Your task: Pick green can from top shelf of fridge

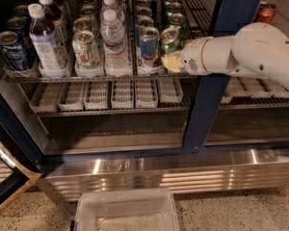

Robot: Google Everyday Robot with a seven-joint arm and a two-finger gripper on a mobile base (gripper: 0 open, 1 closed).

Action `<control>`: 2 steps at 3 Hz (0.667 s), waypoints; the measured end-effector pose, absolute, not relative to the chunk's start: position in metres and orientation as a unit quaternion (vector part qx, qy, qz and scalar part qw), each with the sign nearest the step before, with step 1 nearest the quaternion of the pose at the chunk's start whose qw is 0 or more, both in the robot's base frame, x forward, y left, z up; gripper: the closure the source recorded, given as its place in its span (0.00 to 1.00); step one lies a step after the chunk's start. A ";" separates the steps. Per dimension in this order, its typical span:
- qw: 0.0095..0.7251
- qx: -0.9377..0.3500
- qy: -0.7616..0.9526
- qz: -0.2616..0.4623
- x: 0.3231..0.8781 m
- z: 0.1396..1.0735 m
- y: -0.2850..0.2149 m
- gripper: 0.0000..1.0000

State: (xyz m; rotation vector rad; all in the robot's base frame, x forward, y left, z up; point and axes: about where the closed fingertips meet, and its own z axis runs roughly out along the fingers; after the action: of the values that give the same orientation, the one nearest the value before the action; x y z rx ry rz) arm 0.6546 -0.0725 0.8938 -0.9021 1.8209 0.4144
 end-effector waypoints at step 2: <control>0.515 -0.369 0.748 0.199 0.650 0.899 -0.077 1.00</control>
Offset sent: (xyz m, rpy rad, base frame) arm 0.0031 -0.0690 0.2329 0.6975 -0.0792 0.2760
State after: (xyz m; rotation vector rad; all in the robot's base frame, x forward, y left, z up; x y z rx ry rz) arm 0.6499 -0.0774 0.8987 -0.8876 1.7969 0.4770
